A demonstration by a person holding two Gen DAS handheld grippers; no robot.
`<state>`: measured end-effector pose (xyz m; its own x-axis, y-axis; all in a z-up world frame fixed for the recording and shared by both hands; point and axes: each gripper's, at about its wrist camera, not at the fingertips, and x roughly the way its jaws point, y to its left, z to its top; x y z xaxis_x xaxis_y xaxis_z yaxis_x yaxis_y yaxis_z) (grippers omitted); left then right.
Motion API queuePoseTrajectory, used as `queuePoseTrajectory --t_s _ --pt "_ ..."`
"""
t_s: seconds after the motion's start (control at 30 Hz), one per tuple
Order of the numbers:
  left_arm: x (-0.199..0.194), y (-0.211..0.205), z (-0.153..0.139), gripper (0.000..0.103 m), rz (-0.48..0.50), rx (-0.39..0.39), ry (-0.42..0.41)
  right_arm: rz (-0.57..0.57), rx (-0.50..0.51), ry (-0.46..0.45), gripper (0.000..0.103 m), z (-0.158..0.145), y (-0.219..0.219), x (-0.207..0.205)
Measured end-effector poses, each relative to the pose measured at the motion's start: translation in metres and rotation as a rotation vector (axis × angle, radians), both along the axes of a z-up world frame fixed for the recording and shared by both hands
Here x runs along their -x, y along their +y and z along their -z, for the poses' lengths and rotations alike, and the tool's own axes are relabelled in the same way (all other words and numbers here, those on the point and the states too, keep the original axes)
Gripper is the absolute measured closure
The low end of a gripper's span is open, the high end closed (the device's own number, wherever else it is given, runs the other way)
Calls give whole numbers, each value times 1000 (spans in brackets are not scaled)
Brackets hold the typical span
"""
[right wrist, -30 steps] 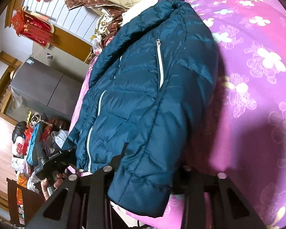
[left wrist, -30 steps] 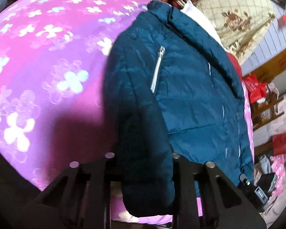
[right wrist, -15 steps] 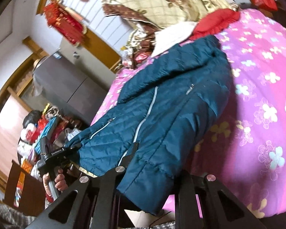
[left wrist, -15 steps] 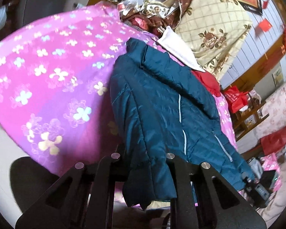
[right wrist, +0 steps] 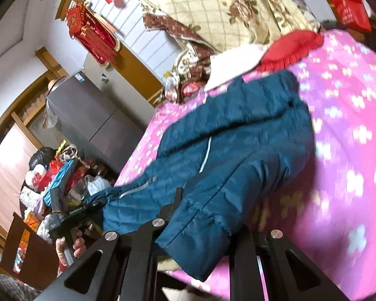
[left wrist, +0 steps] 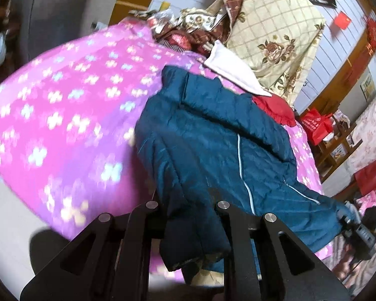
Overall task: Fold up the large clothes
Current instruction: 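Carry the held hem over the collar with both tools and lay it down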
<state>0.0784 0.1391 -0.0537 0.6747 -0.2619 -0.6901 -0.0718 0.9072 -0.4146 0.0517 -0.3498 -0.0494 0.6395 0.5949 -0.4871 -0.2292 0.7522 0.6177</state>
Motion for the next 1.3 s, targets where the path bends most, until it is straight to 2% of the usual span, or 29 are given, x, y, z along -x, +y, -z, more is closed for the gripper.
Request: queuePoseTrajectory --t_s 0.23,0.4,0.53,0.63,0.7,0.77,0.83,0.97,1.0,1.07,1.13,1.17,1.2,1.23,1.27,1.3 --pt "-95 -5 -35 90 -18 -74 -46 72 50 -75 90 -43 -5 -79" --pt "-205 -24 -64 90 -64 -189 -31 170 123 -83 90 -68 -7 -169" --pt "-285 -42 -70 90 -101 -262 0 257 185 -45 90 -68 -6 -245" --pt "-343 -62 -56 89 -111 -328 30 299 251 -1 90 -53 -3 -299" --pt "-381 -79 -37 89 -108 -386 56 316 290 35 90 -38 -3 -330" --pt "-403 -87 -19 89 -105 -400 72 332 335 77 91 -17 -3 -359" --pt "-431 -92 11 86 -107 -415 118 338 369 130 91 13 -7 -386" --pt "-463 -95 61 83 -91 -429 190 331 379 235 90 67 -16 -423" --pt "-466 -94 66 83 -83 -413 207 327 374 258 90 76 -17 -428" --pt "-465 -84 61 83 -89 -325 191 333 348 283 86 83 -21 -431" --pt "-455 -65 43 80 -87 -178 161 334 306 262 79 73 -24 -424" --pt "-452 -59 36 77 -82 -119 148 330 272 244 68 64 -27 -418" --pt "-443 -46 23 72 -70 -18 112 331 233 217 58 54 -30 -411" --pt "-438 -41 15 66 -65 24 94 343 208 188 55 45 -31 -406" --pt "-432 -36 6 63 -59 69 74 362 189 148 45 32 -34 -398" --pt "-425 -32 -3 57 -47 109 57 374 178 119 28 22 -33 -395"
